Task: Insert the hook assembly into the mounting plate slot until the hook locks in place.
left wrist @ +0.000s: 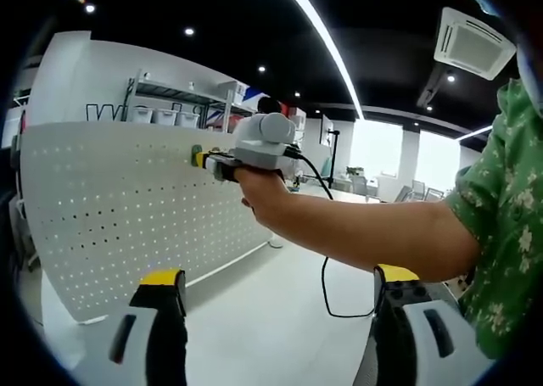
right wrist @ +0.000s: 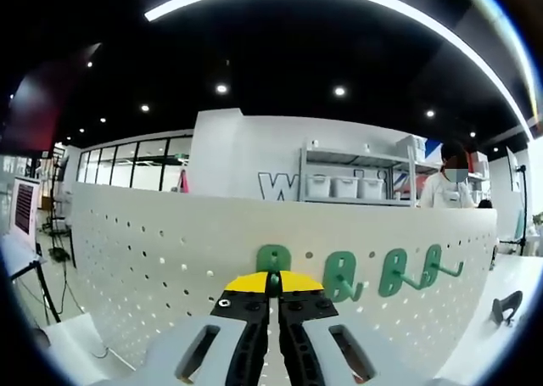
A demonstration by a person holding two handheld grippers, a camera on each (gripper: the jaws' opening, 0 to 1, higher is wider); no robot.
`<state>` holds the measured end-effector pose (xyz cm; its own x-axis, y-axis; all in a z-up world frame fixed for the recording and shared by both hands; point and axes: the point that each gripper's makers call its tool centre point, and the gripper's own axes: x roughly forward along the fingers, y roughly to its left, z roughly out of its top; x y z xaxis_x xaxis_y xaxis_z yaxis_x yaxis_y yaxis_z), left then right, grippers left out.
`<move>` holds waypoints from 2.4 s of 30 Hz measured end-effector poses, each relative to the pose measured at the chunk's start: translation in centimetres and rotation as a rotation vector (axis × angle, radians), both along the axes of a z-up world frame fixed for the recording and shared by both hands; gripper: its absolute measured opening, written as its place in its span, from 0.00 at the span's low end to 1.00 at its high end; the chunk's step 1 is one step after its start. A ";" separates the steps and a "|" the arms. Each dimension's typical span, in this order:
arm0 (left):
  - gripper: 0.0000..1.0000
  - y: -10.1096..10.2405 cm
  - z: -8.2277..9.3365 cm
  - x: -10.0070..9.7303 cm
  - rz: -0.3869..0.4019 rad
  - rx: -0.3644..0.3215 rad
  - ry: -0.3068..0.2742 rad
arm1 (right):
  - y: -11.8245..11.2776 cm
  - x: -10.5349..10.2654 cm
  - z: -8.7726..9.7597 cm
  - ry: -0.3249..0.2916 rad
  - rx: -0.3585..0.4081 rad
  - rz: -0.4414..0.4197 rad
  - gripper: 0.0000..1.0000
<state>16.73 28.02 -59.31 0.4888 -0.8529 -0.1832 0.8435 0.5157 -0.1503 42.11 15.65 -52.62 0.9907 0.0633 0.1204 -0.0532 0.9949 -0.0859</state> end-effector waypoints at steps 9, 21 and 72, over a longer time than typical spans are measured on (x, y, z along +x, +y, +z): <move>0.93 0.1 -0.3 0.0 0.001 0.000 0.008 | 0.1 0.0 0.5 -0.010 -0.036 -0.004 0.01; 0.92 0.3 -0.3 0.1 0.005 0.000 0.009 | 0.1 0.3 -0.1 -0.005 -0.037 -0.009 0.01; 0.91 0.0 -0.2 0.1 -0.003 0.003 0.004 | 0.2 0.2 -0.1 0.012 -0.082 0.029 0.03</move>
